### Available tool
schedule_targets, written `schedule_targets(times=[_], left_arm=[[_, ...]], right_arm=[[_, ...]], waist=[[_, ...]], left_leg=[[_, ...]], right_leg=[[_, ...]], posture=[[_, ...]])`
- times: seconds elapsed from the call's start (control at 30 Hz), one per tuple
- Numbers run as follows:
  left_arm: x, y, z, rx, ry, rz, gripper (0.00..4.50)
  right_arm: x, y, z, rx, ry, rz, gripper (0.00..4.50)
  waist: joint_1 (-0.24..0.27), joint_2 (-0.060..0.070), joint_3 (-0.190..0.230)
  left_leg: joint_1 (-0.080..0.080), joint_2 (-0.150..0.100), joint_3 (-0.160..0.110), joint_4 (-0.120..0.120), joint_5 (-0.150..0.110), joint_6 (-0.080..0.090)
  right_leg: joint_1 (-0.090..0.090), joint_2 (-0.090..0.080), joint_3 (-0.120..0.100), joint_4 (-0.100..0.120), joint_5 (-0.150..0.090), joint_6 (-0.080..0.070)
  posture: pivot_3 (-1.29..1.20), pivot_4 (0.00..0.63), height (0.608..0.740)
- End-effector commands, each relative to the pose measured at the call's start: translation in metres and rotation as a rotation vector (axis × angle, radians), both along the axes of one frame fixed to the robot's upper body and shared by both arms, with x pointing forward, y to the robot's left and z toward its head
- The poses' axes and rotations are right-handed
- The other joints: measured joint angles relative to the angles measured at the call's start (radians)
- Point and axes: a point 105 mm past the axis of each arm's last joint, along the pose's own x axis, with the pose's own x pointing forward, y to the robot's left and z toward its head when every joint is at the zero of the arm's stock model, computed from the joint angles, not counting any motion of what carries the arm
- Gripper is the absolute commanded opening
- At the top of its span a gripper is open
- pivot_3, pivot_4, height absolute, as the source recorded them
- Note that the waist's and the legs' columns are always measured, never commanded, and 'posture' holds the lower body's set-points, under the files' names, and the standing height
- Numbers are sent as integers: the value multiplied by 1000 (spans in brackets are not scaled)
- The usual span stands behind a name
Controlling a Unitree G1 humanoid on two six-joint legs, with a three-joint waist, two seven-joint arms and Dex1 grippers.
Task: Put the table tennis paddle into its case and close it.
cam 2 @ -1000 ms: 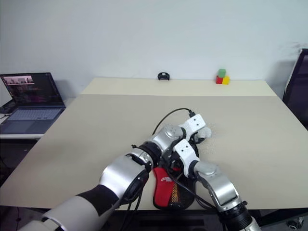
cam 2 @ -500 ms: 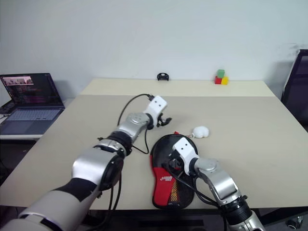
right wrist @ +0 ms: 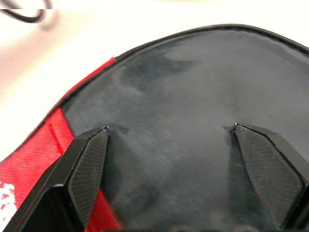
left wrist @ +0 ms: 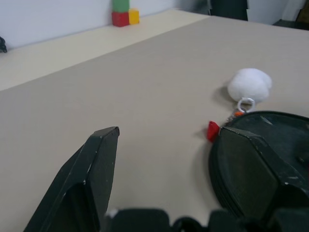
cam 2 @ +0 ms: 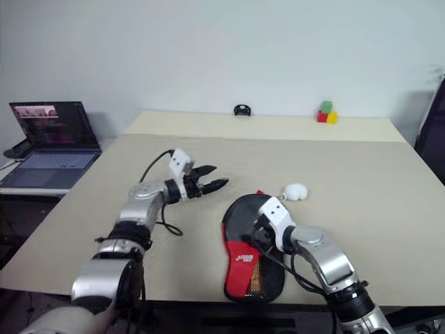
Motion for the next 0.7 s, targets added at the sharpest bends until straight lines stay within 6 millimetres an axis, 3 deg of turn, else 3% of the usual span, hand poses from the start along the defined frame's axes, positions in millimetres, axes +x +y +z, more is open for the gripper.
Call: schedule_targets(times=[0.03, 0.1, 0.2, 0.33, 0.43, 0.7], left_arm=[[-18, -12, 28, 23, -106, -77, 3608], [-27, -13, 27, 44, -107, -98, 3608], [-48, -24, 18, 118, -127, -182, 3608], [-63, -35, 13, 135, -125, -234, 3608], [-72, -46, 4, 144, -92, -287, 3608], [-76, -68, -23, 171, -16, -381, 3608]], right_arm=[[-11, -16, -25, -23, 147, -46, 4500], [-12, -16, -20, -7, 143, -41, 4500], [-14, -18, 3, 44, 105, -9, 4500], [-24, -22, 38, 132, 60, 52, 4500], [-29, -35, 57, 155, 42, 57, 4500], [-32, -75, 91, 180, 2, 1, 4500]], waist=[[6, 0, 0], [10, 0, 0], [8, 1, 1], [10, 4, 4], [10, 5, 5], [10, 7, 9]], left_leg=[[0, 0, 0, 0, 0, 0], [0, 0, 0, 0, -1, -1], [0, 0, 0, -1, -1, -1], [-3, 0, 0, -2, -1, -1], [-13, 0, 0, 1, -1, -1], [-15, 0, 0, 0, -2, 0]], right_leg=[[0, 0, 0, -1, 0, 0], [1, 0, 0, -2, 0, 0], [0, 0, 1, -2, 0, 0], [-2, 0, 1, -3, 0, -1], [-12, 0, 0, -1, 0, -1], [-13, 0, 0, -4, 0, -1]], posture=[[0, 150, 740], [0, 150, 740], [0, 150, 740], [0, 150, 740], [0, 150, 740], [0, 150, 740]])
